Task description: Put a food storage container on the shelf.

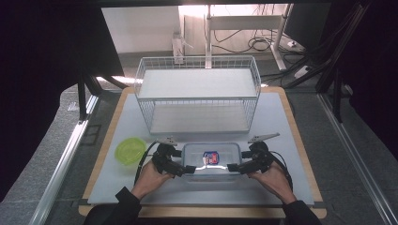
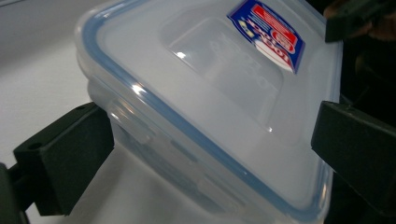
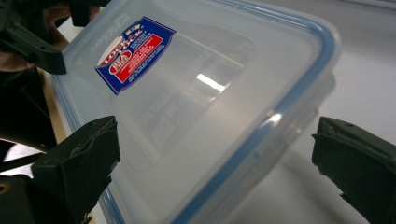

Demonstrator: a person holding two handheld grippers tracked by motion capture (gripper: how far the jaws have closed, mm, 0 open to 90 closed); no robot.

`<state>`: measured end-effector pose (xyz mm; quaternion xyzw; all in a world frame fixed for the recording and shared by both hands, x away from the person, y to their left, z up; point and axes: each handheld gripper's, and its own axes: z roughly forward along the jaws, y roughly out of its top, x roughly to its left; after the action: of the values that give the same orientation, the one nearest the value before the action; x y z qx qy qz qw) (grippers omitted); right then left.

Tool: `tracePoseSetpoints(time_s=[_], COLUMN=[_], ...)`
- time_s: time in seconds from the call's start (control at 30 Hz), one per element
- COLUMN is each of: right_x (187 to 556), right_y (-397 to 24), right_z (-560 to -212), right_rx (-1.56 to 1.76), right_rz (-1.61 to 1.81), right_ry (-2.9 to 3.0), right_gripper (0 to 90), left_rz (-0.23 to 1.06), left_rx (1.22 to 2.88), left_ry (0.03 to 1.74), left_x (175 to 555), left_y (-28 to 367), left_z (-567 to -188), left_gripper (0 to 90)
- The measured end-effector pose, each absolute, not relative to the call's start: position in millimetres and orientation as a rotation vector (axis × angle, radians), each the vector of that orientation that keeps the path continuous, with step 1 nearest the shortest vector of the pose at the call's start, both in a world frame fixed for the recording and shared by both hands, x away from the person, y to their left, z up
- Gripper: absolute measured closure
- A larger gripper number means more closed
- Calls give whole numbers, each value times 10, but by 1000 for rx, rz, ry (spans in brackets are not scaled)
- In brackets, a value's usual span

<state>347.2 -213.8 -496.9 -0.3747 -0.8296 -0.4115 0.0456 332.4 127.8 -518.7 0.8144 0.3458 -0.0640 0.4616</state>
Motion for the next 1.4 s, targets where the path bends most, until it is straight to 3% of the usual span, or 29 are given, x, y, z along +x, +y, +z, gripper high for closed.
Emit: tracePoseSetpoints(time_s=[0.13,0.23,0.37,0.57,0.77,1.1,1.4], right_x=[3512,3510,3464,3314,3222,3124,3112], right_y=[-2117,-2151,-2183,-2280,-2372,-2371,-2344], right_z=[-5001,-4992,-4951,-4878,-4827,-4768,-4654], right_rx=[-1133,-1155,-1157,-1158,-1187,-1314,-1302], right_rz=[-1243,-1220,-1221,-1262,-1308,-1361,-1441], right_ry=[-2476,-2440,-2455,-2454,-2401,-2349,-2393], right_gripper=[25,82,139,298,454,525,539], left_rz=[-209,-241,-226,-138,-142,-101,-66], left_rx=[1997,2029,2043,2018,1908,1847,1825], left_ry=[871,891,887,851,888,944,959], left_x=[3342,3309,3262,3081,2967,2934,2968], left_y=[1289,1274,1303,1390,1499,1488,1494], left_z=[-5208,-5178,-5131,-5065,-5061,-5015,-4943], left_gripper=[0,0,57,217,409,487,493])
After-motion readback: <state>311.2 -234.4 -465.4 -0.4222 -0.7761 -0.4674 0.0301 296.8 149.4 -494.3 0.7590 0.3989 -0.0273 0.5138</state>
